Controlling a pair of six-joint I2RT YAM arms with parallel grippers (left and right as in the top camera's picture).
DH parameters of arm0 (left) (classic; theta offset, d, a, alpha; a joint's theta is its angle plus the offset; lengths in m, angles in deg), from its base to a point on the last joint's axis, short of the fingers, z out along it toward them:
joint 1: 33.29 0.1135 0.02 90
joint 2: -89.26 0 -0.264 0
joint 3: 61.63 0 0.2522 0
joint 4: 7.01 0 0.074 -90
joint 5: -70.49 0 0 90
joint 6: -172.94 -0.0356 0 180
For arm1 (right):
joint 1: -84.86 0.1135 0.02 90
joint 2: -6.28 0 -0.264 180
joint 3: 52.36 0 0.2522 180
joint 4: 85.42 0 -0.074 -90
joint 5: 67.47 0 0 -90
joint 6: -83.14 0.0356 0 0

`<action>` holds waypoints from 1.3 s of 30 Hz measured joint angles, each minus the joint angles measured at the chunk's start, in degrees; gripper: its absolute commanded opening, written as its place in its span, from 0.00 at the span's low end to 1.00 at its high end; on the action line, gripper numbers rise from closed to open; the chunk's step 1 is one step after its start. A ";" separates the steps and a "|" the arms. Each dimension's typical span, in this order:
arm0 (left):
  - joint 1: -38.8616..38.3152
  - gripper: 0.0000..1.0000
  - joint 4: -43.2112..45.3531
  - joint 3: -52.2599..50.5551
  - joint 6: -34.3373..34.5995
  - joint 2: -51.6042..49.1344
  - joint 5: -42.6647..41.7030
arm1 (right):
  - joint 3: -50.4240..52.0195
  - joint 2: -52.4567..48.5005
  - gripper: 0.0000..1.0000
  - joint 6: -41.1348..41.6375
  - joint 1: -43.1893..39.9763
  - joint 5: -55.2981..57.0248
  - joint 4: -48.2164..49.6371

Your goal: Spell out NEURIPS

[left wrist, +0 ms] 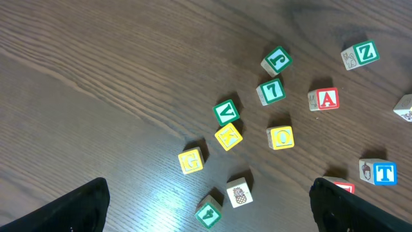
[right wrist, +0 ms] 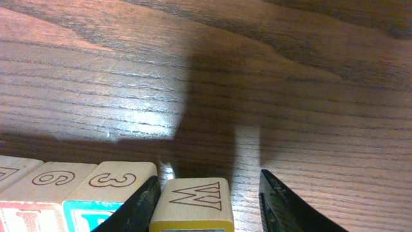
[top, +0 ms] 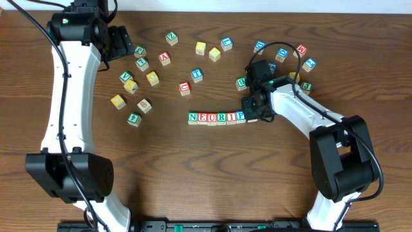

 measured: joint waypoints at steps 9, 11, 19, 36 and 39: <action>0.00 0.98 0.00 0.00 0.00 0.00 0.00 | 0.00 0.00 0.41 0.00 0.00 -0.02 -0.48; 0.00 0.98 0.00 0.00 0.00 0.00 0.00 | 0.00 0.00 0.41 0.00 0.00 -0.04 -0.98; 0.00 0.98 0.00 0.00 0.00 0.00 0.00 | 0.00 0.00 0.30 -0.20 0.04 -0.02 -1.97; 0.00 0.97 0.00 0.00 0.00 0.00 0.00 | -0.02 0.00 0.46 -0.26 0.09 0.00 -1.95; 0.00 0.98 0.00 0.00 0.00 0.00 0.00 | -0.96 0.00 0.46 -0.26 -0.17 0.00 -3.43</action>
